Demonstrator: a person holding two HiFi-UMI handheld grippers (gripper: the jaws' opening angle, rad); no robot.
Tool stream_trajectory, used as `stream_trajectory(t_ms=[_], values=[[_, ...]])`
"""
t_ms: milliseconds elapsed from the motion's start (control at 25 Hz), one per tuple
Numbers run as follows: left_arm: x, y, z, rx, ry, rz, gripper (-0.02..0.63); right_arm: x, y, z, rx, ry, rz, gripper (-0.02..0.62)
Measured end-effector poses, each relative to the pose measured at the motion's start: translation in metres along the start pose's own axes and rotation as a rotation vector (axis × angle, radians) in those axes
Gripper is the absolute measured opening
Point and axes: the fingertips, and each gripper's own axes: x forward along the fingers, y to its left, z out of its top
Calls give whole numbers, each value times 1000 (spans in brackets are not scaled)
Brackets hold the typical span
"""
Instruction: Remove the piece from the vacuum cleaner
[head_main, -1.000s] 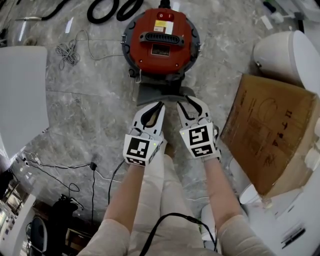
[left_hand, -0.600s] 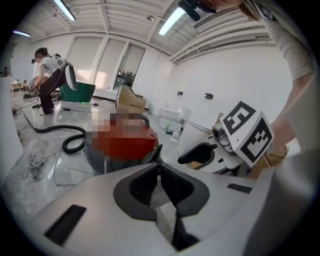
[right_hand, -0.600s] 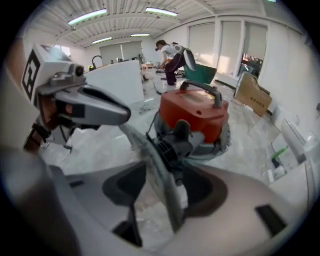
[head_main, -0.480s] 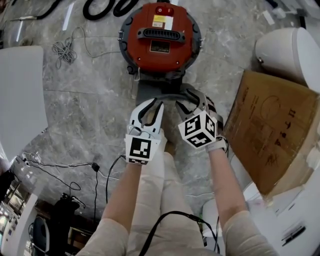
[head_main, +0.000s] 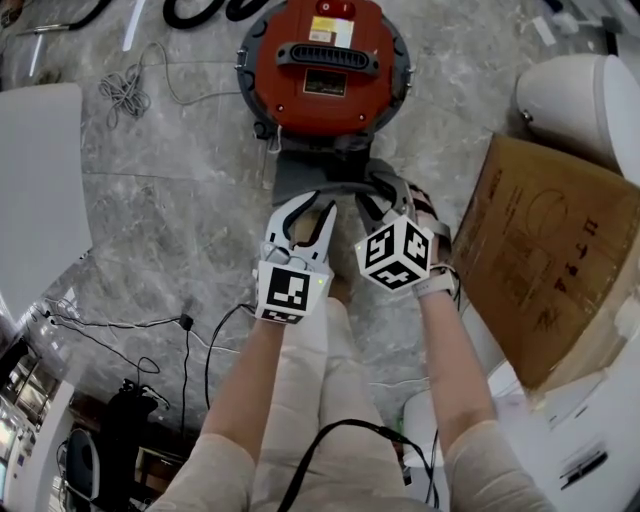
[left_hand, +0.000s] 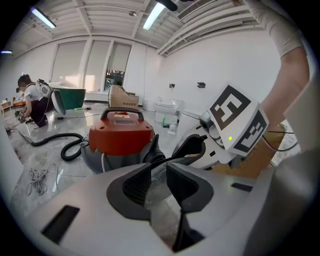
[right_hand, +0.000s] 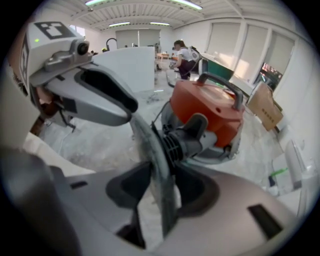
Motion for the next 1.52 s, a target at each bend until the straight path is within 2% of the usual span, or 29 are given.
stream_trajectory(t_ms=[160,360,520,1080,1520], values=[[2,-4,-2,-1,6,-16,98,-1,-1,-1,-19,-8,-16,154],[4,-3,0,-9,2,-14,98,-5,-1,-2,-59,-22,-47,82],[7,-5,1,-10,1,-18,98,-6,2,-2,-98,-24,-53,57],[4,-11,-6,-13,10,-14,98,-10,16,-1,-141,-36,-52,38],[0,-5,-15,-26,28,13,98,-11,21,0,-123,-42,-85,38]])
